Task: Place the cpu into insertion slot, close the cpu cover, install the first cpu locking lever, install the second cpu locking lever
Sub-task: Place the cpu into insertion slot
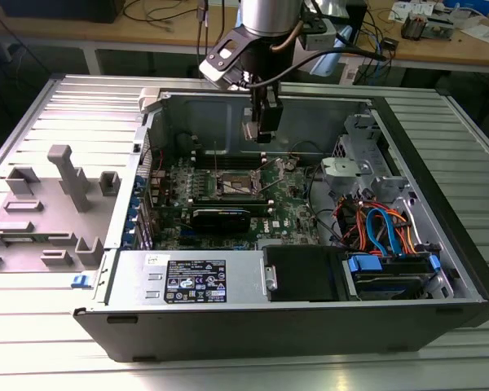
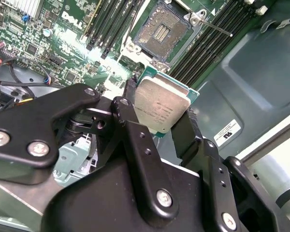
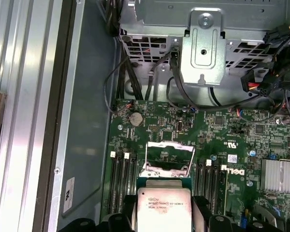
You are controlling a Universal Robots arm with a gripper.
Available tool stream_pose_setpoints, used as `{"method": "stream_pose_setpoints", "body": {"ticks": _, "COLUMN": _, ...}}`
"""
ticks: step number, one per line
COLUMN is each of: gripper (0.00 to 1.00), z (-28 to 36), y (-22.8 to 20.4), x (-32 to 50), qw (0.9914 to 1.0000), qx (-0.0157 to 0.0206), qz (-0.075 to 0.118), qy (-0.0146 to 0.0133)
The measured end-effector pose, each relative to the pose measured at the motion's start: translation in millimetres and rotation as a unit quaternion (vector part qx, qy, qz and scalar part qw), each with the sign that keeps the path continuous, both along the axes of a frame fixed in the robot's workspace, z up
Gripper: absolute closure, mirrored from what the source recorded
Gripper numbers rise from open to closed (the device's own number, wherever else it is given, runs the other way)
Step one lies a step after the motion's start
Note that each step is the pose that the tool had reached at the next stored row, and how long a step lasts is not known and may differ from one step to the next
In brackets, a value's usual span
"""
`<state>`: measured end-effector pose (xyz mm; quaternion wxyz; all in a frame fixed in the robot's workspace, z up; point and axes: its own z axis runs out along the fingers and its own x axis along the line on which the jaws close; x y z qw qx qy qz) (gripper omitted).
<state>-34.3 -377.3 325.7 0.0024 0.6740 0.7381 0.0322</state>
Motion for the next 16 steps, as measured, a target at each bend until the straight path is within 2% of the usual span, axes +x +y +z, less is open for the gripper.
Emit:
{"method": "stream_pose_setpoints", "body": {"ticks": 5, "gripper": 0.46, "z": -1.0, "y": 0.0, "x": -0.2, "qw": 0.99995, "qx": 0.0001, "qz": -0.010, "qy": 0.0006}}
{"method": "stream_pose_setpoints", "body": {"ticks": 8, "gripper": 0.46, "z": -3.0, "y": -0.1, "x": -0.3, "qw": 0.99983, "qx": 0.0000, "qz": -0.018, "qy": 0.0019}}
{"method": "stream_pose_setpoints", "body": {"ticks": 9, "gripper": 0.46, "z": -6.0, "y": -0.3, "x": -0.3, "qw": 0.99972, "qx": 0.0000, "qz": -0.023, "qy": 0.0028}}
{"method": "stream_pose_setpoints", "body": {"ticks": 10, "gripper": 0.46, "z": -8.9, "y": -0.4, "x": -0.2, "qw": 0.99957, "qx": -0.0001, "qz": -0.029, "qy": 0.0049}}
{"method": "stream_pose_setpoints", "body": {"ticks": 11, "gripper": 0.46, "z": -9.1, "y": -0.4, "x": -0.2, "qw": 0.99954, "qx": -0.0001, "qz": -0.030, "qy": 0.0055}}
{"method": "stream_pose_setpoints", "body": {"ticks": 12, "gripper": 0.46, "z": -11.1, "y": -0.4, "x": -0.7, "qw": 0.99951, "qx": 0.0002, "qz": -0.031, "qy": 0.0058}}
{"method": "stream_pose_setpoints", "body": {"ticks": 13, "gripper": 0.46, "z": -17.5, "y": -0.4, "x": -8.8, "qw": 0.99952, "qx": 0.0002, "qz": -0.031, "qy": 0.0054}}
{"method": "stream_pose_setpoints", "body": {"ticks": 16, "gripper": 0.46, "z": -23.0, "y": -0.4, "x": -13.5, "qw": 0.99952, "qx": 0.0002, "qz": -0.030, "qy": 0.0051}}
